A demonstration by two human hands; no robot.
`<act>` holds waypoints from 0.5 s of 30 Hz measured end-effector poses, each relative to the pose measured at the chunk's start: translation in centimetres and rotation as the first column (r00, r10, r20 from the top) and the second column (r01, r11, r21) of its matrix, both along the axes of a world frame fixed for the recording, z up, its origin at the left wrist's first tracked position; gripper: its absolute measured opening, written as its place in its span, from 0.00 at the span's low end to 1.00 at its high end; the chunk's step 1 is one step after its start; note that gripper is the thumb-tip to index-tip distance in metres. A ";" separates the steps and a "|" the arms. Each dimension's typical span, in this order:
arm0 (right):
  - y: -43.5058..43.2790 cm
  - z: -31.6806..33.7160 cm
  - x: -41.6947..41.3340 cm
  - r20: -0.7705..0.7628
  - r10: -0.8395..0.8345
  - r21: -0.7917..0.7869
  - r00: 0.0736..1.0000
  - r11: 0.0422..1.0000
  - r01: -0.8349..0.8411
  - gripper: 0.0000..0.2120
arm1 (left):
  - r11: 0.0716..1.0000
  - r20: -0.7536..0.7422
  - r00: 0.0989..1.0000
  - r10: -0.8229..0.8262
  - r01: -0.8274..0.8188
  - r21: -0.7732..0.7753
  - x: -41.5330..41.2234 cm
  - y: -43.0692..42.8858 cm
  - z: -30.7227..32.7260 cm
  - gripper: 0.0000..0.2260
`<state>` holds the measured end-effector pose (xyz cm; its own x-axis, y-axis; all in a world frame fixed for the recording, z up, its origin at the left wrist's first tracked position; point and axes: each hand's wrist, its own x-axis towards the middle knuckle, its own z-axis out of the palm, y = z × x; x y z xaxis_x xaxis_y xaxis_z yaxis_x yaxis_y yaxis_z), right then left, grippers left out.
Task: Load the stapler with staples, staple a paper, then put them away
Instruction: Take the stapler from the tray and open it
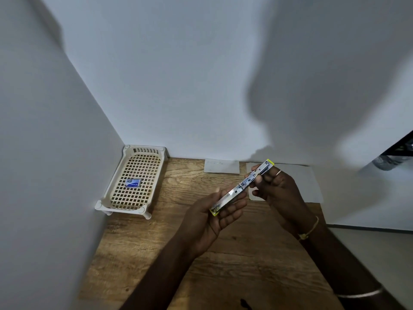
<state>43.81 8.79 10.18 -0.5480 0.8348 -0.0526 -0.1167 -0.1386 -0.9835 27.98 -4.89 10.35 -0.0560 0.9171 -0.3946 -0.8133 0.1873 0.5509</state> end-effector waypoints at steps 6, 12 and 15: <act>0.7 -1.5 -0.5 -0.001 0.115 -0.257 0.993 0.960 -0.112 0.12 | 0.999 -0.153 0.988 -0.034 0.028 -0.036 1.4 -0.4 -1.2 0.16; 0.7 -1.4 -1.9 -0.076 0.229 -0.332 0.971 0.912 -0.241 0.12 | 1.000 -0.127 0.992 0.005 -0.009 -0.025 2.3 0.2 -1.1 0.17; 0.7 -0.9 -2.7 -0.040 0.255 -0.307 0.966 0.917 -0.255 0.10 | 0.999 -0.103 0.994 0.039 -0.042 -0.032 2.5 0.7 -1.0 0.18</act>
<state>41.16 9.54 9.27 -0.7401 0.6093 -0.2847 -0.0361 -0.4588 -0.8878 30.49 -4.15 9.37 -0.1343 0.8994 -0.4159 -0.7604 0.1756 0.6253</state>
